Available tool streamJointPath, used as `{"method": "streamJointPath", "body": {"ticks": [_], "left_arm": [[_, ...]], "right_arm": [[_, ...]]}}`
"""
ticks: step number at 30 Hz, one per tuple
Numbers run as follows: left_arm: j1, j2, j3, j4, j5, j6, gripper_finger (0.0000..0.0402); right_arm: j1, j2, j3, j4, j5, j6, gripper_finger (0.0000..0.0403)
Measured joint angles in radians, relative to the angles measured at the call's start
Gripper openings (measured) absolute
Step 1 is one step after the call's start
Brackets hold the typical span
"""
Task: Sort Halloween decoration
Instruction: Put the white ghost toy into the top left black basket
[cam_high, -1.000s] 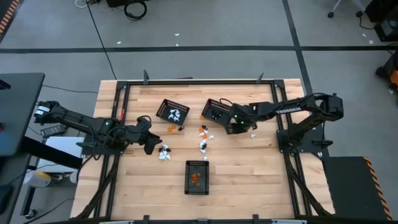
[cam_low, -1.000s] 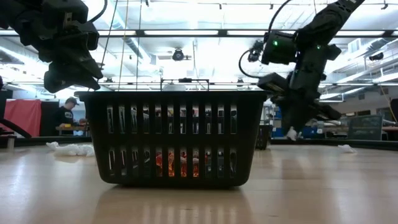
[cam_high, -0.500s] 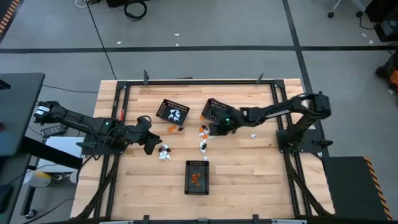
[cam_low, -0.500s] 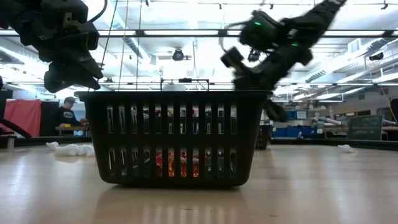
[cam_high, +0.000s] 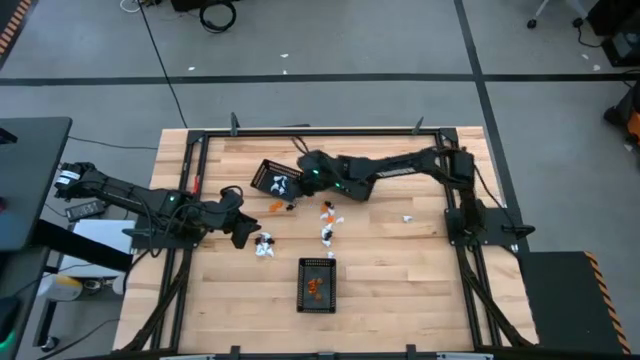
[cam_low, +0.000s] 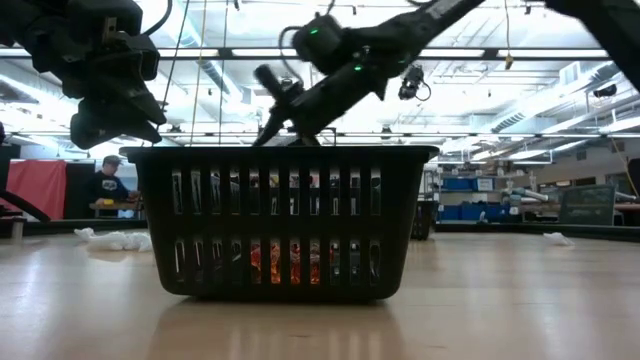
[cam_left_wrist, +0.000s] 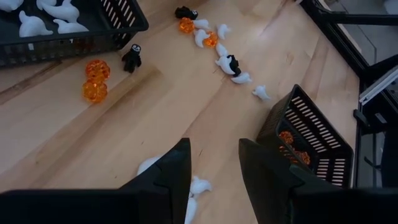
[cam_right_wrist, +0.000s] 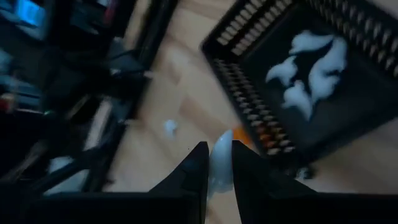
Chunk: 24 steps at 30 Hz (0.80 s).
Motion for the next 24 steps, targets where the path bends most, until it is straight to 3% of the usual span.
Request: {"method": "streamJointPath", "body": {"ticks": [6,10,17,24], "left_arm": [[0.0,0.0,0.0,-0.002,0.004,-0.022,0.0142],[0.0,0.0,0.0,0.0,0.005,-0.028,0.0142],[0.0,0.0,0.0,-0.003,0.006,-0.03,0.0142],[0.0,0.0,0.0,-0.008,0.007,-0.03,0.0142]], "right_arm": [[-0.013,0.112,0.241,-0.231,0.089,-0.1,0.0062],[-0.012,0.147,0.333,-0.35,0.164,-0.141,0.0062],[-0.042,0.199,0.349,-0.42,0.079,-0.207,0.0062],[-0.034,0.209,0.349,-0.465,0.152,-0.305,0.0062]]}}
